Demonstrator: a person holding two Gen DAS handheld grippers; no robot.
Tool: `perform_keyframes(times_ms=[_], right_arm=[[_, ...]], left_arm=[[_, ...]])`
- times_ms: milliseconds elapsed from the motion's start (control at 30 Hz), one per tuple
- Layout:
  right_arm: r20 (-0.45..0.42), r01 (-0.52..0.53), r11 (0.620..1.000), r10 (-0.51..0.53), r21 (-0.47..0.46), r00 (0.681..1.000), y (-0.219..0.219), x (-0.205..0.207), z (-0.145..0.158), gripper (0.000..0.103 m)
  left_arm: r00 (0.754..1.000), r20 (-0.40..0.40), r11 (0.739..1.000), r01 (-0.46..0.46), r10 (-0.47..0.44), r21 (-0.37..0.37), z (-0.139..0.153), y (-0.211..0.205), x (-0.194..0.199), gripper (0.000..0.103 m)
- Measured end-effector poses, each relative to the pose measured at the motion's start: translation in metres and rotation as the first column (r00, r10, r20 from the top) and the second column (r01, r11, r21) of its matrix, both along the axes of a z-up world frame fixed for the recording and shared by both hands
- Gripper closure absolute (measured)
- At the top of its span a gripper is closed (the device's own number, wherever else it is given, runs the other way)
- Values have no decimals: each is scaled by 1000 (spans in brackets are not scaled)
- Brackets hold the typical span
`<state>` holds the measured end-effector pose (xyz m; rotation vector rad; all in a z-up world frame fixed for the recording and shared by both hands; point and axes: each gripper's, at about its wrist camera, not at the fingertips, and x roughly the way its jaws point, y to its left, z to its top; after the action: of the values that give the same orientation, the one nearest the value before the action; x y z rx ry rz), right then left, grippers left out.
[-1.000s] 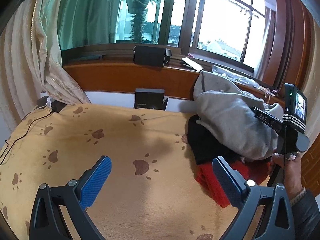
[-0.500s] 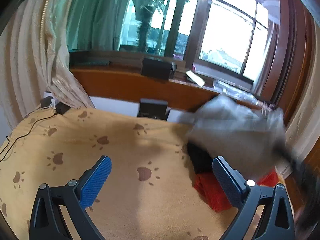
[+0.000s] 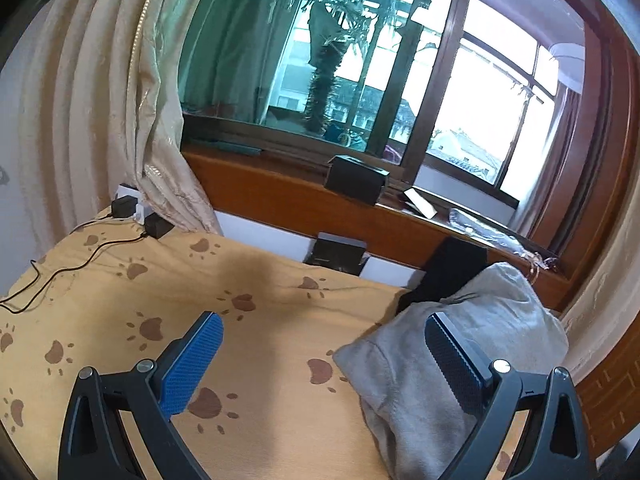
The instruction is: Fold clothes
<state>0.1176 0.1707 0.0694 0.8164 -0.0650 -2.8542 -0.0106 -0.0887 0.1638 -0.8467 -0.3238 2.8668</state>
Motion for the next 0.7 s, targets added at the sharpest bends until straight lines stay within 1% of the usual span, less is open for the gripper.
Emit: perform_keyframes(times_ms=[67,133,167,233,267,333,433,467,500,533,567,600,633,667,700], right_arm=[[-47,32,999,-30,23,998,-2,-7,10,0],[-72,46,996,-41,71,997,-15,-22,17,0],[-79,34,994,-26,107,997,-27,-33,18,0],[-75,-2,980,17,199,997,-53,-57,10,0],[-70,-20,969,38,246,997,-66,-69,6,0],[-28,-31,939,43,342,999,-83,-93,-11,0],[48,-44,876,24,481,999,-104,-128,-40,3],[74,-40,859,3,510,997,-105,-138,-49,7],[100,-26,851,-31,525,995,-101,-145,-57,19],[126,-13,842,-65,540,990,-96,-152,-66,27],[130,6,847,-88,531,988,-91,-155,-68,40],[115,31,866,-102,500,988,-84,-153,-64,59],[100,52,894,-108,445,989,-75,-149,-56,71],[85,69,928,-107,365,991,-64,-143,-45,85],[63,92,950,-116,298,991,-54,-136,-33,87]], left_arm=[[1000,3,1000,-8,8,-3,0,-4,-2,0],[1000,7,1000,-14,14,-5,0,-9,-4,0],[1000,14,1000,-15,15,-2,-1,-10,-6,0],[1000,23,1000,-16,15,15,-3,-15,-8,0],[1000,24,1000,-18,18,20,-3,-17,-9,0],[999,30,999,-23,22,27,-4,-19,-12,0],[999,47,999,-18,16,36,-7,-22,-18,0],[998,53,999,-19,17,37,-8,-23,-20,0],[998,59,999,-22,20,38,-10,-23,-22,0],[998,65,999,-24,22,40,-11,-24,-24,0],[997,70,999,-26,23,43,-12,-25,-25,0],[997,75,999,-29,26,45,-14,-26,-27,0],[996,81,998,-32,28,46,-15,-26,-28,0],[996,85,998,-35,31,43,-17,-25,-29,0],[995,90,999,-36,32,40,-18,-25,-29,0]])
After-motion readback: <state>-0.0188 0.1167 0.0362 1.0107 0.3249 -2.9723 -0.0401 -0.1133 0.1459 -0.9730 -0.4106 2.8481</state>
